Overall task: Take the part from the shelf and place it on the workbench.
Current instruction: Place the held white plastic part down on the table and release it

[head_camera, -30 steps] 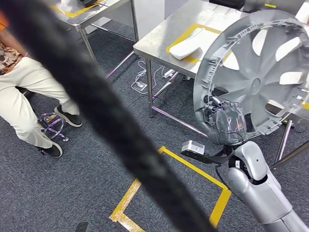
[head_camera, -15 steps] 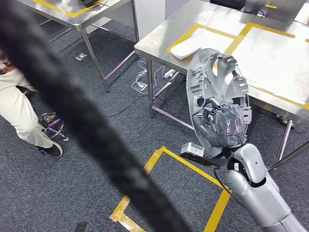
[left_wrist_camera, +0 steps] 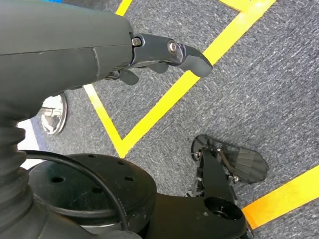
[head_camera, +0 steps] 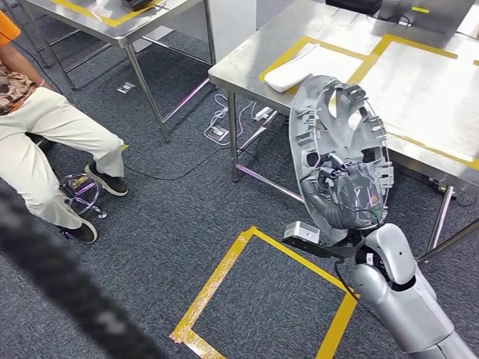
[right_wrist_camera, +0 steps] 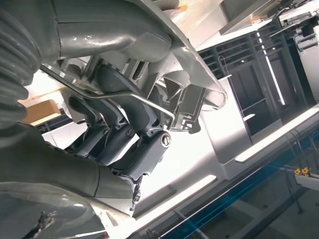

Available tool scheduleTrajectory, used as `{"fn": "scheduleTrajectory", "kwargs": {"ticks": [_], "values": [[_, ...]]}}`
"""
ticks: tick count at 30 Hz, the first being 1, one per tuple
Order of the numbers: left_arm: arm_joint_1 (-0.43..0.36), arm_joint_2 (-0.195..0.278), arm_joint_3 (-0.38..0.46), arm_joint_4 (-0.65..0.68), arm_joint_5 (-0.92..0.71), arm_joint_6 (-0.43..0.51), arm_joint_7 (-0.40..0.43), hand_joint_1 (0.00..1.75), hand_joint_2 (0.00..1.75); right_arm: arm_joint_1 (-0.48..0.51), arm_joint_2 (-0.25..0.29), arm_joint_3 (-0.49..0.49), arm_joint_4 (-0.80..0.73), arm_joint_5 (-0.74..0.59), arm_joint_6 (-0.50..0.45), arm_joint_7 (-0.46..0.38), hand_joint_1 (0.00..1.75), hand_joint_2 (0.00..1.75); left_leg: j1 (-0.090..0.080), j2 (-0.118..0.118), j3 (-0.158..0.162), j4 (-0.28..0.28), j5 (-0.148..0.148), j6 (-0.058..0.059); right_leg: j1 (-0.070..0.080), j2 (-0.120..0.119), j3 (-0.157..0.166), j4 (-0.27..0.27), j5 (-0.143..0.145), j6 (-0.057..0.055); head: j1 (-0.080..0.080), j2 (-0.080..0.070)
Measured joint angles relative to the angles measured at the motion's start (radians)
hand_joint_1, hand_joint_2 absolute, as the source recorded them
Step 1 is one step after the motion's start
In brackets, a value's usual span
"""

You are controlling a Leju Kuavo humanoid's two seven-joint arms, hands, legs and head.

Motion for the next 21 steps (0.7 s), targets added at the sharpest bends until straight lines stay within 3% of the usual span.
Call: {"fn": "scheduleTrajectory", "kwargs": {"ticks": [21], "values": [[-0.005,0.002,0.007,0.0,-0.003,0.002,0.013,0.0,1.75,-0.02,0.004,0.01,0.0,-0.02,0.006,-0.017,1.75,1.75,0.0,0.0,0.0,0.0,0.0,0.0,0.0,0.0,0.0,0.0,0.0,0.0,0.0,0.0]]}}
